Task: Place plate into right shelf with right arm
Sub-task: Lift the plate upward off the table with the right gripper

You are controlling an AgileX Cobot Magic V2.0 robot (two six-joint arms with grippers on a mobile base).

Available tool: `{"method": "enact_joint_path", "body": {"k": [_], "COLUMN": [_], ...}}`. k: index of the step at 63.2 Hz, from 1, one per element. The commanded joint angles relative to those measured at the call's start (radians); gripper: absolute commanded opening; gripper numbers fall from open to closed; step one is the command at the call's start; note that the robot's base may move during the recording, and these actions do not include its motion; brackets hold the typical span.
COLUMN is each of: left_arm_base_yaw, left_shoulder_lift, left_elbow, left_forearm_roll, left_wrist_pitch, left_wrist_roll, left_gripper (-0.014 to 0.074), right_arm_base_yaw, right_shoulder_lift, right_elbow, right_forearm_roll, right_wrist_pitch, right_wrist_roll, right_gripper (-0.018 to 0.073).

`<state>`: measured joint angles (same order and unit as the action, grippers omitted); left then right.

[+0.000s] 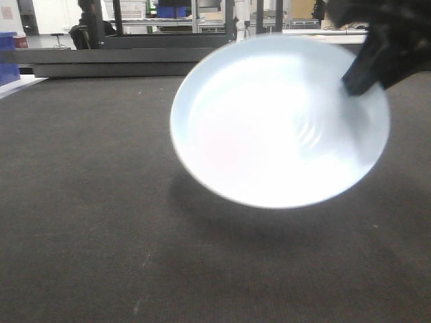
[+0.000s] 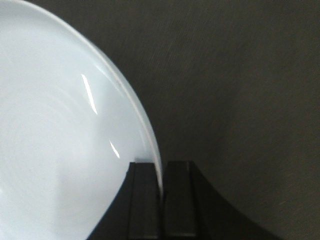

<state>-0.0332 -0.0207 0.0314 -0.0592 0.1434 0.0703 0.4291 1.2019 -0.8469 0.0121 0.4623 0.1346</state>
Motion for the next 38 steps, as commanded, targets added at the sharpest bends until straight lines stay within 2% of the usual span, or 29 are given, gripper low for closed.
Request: {"method": "enact_joint_path", "body": {"k": [1,12,18,27,38], "left_arm_base_yaw": [-0.006,-0.006,-0.006,-0.006,-0.006], "left_shoulder_lift": [-0.002,-0.002,-0.002,-0.002,-0.002], "left_elbow": [0.008,0.008,0.008,0.008,0.008], "left_forearm_roll": [-0.004,-0.004,-0.004,-0.004,-0.004], "left_wrist_pitch": [-0.084,-0.084,-0.084,-0.084,-0.084], "left_wrist_roll": [0.003,0.003,0.003,0.003,0.003], "left_gripper": [-0.0047,-0.0047,-0.0047,-0.0047,-0.0047], "right_arm_base_yaw": [-0.055,-0.196,-0.248,-0.279,-0.280], "right_shoulder_lift": [-0.121,-0.272,-0.343,-0.463,-0.633], "right_elbow": [0.052,0.180,0.218,0.282,0.349], "right_forearm_roll": [0.006,0.018,-0.006,-0.055,-0.056], "right_wrist_pitch": [-0.199,-0.363,-0.385,-0.416,-0.432], "right_wrist_roll": [-0.063,-0.084,-0.084,-0.084,-0.084], "right_gripper": [0.0054,0.0054,0.0054,0.0054,0.0054]}}
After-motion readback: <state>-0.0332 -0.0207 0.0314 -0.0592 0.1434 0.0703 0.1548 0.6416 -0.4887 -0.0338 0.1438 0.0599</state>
